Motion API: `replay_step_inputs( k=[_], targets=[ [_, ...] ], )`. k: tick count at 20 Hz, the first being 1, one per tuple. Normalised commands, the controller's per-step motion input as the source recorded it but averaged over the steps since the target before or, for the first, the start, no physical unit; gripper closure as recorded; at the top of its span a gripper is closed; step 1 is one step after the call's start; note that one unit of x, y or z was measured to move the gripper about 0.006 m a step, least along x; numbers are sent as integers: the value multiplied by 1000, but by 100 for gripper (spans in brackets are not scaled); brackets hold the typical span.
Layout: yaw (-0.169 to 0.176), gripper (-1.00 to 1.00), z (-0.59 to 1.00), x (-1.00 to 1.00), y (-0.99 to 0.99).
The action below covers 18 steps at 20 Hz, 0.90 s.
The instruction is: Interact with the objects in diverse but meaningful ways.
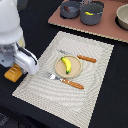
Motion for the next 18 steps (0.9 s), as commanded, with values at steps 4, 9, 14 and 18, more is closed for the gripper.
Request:
replay_step_inputs(
  k=[4,9,14,18],
  targets=[
    [0,100,626,439,209],
    [18,100,469,679,55],
    [69,100,226,795,-58],
    [111,100,49,596,-139]
  ],
)
